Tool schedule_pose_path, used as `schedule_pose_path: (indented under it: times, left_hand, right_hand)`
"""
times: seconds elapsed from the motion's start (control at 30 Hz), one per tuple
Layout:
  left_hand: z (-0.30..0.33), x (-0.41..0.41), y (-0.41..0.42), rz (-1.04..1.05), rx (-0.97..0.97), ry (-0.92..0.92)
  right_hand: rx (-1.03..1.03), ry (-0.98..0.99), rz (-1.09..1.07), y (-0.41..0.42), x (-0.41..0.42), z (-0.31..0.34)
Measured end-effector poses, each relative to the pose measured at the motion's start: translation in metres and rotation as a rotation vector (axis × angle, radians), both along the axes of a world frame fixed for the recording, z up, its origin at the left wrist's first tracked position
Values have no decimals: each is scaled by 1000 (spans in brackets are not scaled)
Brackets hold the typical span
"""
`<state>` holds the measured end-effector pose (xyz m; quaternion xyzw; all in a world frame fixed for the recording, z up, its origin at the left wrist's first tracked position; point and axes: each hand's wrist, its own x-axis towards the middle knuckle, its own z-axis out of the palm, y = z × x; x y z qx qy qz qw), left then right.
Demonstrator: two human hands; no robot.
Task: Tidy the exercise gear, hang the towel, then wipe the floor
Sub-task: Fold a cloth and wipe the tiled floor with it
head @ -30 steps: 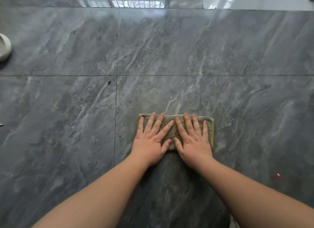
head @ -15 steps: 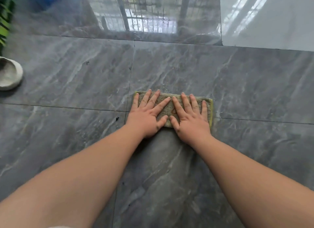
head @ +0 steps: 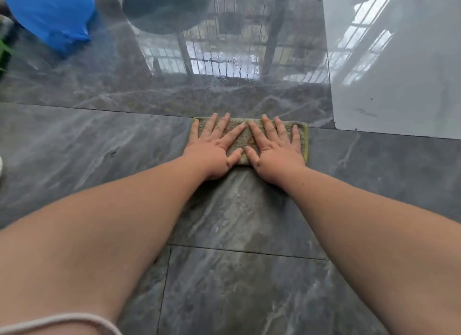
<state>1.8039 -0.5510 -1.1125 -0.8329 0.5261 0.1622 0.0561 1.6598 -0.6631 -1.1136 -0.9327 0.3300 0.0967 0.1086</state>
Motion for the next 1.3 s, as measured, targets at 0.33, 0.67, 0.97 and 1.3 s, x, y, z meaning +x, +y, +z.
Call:
schedule_pose_path:
  times: [0.33, 0.67, 0.97, 1.3]
  left_hand:
    - [5, 9, -5, -42, 36, 50]
    - [14, -39, 116, -124, 105, 89]
    - [14, -119, 240, -73, 98, 95]
    - [19, -209, 359, -80, 106, 132]
  right_hand:
    - [86, 64, -62, 8, 5, 6]
    - [120, 69, -63, 139, -58, 10]
    - [133, 113, -36, 254, -126, 21]
    - [88, 106, -14, 370, -224, 12]
